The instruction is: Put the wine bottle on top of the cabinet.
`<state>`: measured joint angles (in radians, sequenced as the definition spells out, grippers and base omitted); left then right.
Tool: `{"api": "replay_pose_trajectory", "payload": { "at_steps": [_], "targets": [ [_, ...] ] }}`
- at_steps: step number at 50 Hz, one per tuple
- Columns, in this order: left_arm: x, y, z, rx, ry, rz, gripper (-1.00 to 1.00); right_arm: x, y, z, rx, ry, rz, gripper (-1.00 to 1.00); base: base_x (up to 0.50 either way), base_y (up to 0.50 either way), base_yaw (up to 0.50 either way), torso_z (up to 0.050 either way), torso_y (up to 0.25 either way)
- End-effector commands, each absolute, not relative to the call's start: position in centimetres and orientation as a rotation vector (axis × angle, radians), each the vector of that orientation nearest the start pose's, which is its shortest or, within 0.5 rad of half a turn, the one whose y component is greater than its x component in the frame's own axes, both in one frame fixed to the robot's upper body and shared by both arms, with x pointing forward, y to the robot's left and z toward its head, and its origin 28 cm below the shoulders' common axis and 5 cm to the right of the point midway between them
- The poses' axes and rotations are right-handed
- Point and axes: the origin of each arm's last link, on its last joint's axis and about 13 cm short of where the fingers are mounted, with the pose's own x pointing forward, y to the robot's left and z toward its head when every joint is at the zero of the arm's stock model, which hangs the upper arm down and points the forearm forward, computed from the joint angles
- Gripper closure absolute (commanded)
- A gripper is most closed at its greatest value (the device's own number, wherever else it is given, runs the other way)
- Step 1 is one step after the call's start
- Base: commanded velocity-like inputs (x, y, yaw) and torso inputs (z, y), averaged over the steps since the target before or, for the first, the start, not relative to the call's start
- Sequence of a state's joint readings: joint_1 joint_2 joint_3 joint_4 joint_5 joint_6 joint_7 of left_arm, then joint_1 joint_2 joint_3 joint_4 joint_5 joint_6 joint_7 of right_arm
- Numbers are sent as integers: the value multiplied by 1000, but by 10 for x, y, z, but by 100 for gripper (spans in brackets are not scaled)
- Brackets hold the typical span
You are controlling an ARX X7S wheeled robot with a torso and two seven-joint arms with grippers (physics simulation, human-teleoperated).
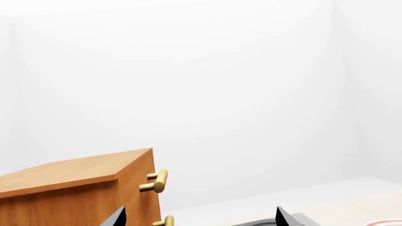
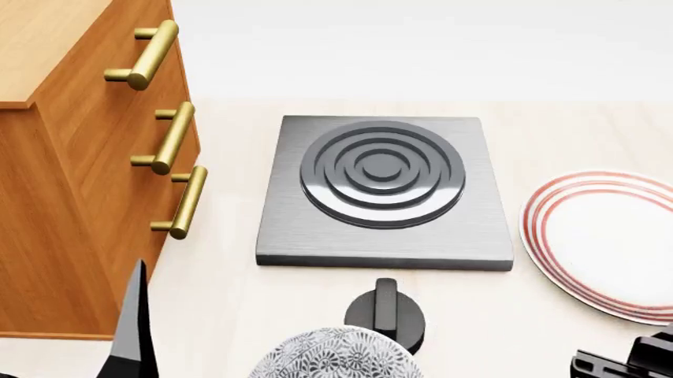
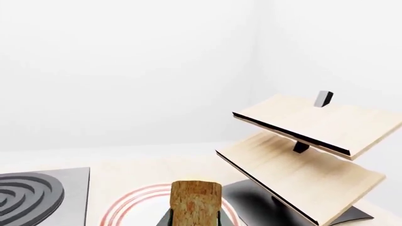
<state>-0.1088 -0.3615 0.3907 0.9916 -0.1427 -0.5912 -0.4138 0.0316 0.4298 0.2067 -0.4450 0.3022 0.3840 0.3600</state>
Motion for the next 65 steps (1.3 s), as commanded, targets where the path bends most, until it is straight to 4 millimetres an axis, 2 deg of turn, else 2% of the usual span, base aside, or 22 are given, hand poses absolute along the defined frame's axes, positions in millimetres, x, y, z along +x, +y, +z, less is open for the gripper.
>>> {"api": "replay_pose_trajectory", "payload": {
  "at_steps": [1,15,18,28,44,55,59,65],
  "targets": [
    [160,182,170,114,-428,-130,-100,207,-207,116,-147,-151,-428,100,0,0,0,0,0],
    [160,182,169,115,-425,-133,-100,207,-211,135,-181,-182,-434,100,0,0,0,0,0],
    [161,182,168,115,-424,-134,-100,207,-212,152,-196,-219,-435,100,0,0,0,0,0],
    [161,181,169,112,-423,-135,-100,207,-211,175,-224,-265,-425,100,0,0,0,0,0],
    [161,179,167,113,-418,-146,-100,213,-209,194,-249,-284,-409,100,0,0,0,0,0],
    [161,179,166,114,-417,-149,-100,218,-200,204,-188,-321,-343,100,0,0,0,0,1],
    [162,179,166,115,-416,-150,-100,221,-190,213,-196,-342,-299,100,0,0,0,0,0],
    [162,179,165,116,-413,-152,-100,231,-178,215,-197,-338,-247,100,0,0,0,0,2]
  ]
}}
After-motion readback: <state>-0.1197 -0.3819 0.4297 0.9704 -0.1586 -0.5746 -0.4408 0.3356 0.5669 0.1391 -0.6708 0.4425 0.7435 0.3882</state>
